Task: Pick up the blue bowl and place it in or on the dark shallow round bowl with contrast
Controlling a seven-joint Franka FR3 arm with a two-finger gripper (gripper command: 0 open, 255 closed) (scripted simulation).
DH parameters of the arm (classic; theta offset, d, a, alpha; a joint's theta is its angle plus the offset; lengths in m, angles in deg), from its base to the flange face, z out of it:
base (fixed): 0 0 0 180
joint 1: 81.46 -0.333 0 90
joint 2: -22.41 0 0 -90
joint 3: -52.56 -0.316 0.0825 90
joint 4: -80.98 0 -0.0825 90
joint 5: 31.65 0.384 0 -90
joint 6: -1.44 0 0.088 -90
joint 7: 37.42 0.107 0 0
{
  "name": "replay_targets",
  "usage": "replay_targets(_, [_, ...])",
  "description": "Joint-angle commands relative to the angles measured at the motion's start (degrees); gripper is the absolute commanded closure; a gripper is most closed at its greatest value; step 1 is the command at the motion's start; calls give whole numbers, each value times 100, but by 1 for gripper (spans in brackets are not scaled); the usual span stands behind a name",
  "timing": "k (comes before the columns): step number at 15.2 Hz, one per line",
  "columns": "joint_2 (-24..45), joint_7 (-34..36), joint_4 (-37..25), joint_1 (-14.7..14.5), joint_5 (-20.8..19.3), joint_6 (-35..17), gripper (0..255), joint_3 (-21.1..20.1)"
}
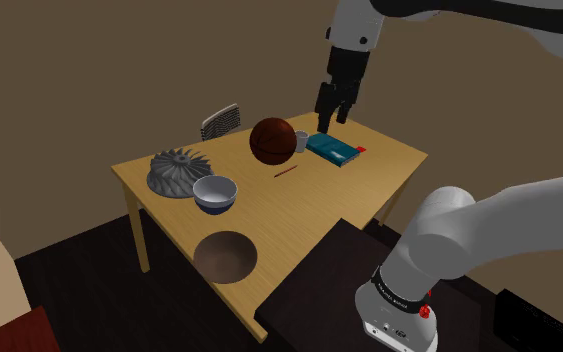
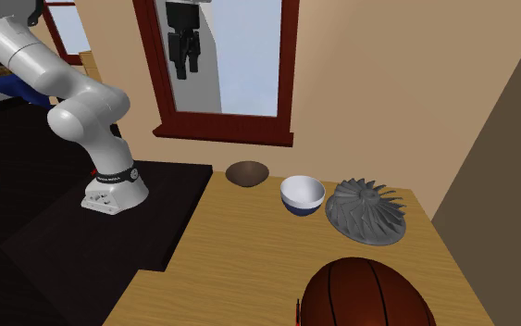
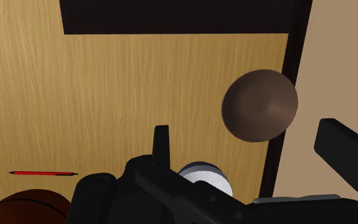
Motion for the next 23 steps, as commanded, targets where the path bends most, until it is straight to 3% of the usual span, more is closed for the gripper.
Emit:
replay_targets(1, [0,0,0,0,0,0,0,0])
replay_targets(12, [1671,457,311,-27,28,-2029,0,-447])
replay_targets(23, [3931,1084,-365,-12,-389,-3616,0,-784])
